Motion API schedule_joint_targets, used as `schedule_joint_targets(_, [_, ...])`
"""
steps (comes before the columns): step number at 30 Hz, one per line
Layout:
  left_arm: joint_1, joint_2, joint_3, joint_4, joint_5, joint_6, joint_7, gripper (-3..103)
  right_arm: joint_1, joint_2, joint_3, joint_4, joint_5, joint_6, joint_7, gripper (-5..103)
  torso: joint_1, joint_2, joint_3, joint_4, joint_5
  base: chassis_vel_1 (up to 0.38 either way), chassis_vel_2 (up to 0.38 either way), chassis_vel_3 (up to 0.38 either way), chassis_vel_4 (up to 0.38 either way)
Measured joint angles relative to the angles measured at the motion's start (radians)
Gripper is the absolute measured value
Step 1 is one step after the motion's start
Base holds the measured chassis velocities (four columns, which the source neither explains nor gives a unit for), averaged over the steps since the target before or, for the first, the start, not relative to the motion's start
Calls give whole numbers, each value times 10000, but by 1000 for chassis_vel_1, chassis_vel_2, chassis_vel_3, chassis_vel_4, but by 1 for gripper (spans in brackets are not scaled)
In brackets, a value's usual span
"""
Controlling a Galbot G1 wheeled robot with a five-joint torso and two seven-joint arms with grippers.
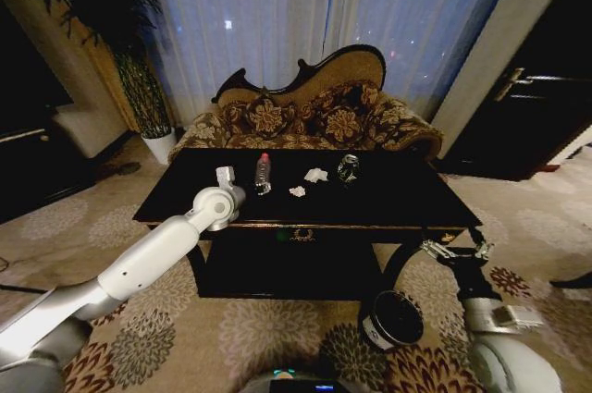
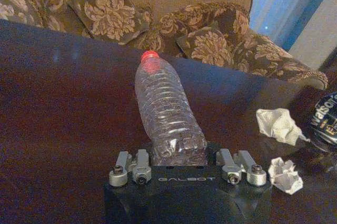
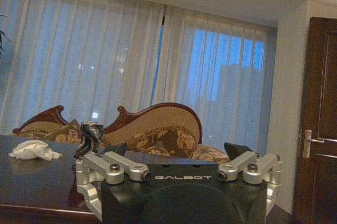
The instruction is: Move to the front of the table and place the trash on the table into the trash bin.
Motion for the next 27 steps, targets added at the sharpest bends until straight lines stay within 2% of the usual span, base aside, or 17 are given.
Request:
schedule_joint_targets(2, [141, 94, -105, -134, 55, 0, -1, 44, -1, 6, -11, 1, -17, 0, 6, 100, -1, 0, 0, 1, -1, 0, 0, 0, 0])
schedule_joint_targets(9, [392, 382, -296, -626, 92, 132, -4, 44, 6, -30, -12, 10, -13, 0, 22, 100, 0, 0, 0, 1, -1, 0, 0, 0, 0])
schedule_joint_targets(15, [834, 885, -659, -1349, 245, 323, 183, 44, -25, -60, 17, 33, -1, -1, 41, 100, 0, 0, 0, 1, -1, 0, 0, 0, 0])
schedule_joint_targets(18, [1165, 1193, -956, -1810, 291, 652, 280, 44, -49, -80, 49, 44, 2, 3, 56, 100, 0, 0, 0, 1, -1, 0, 0, 0, 0])
schedule_joint_targets(20, [1527, 1555, -1193, -2185, 572, 846, 597, 44, -77, -95, 71, 53, -6, 20, 69, 100, -1, 0, 0, 1, -1, 0, 0, 0, 0])
schedule_joint_targets(23, [1914, 1821, -1537, -2435, 998, 771, 952, 44, -108, -98, 89, 70, -19, 42, 79, 100, -1, 0, 0, 2, -1, 0, 0, 0, 0])
schedule_joint_targets(27, [3056, 2270, -2560, -2802, 1951, 104, 1723, 44, -178, -99, 103, 119, -30, 80, 89, 100, -1, 0, 0, 1, -2, 0, 0, 0, 0])
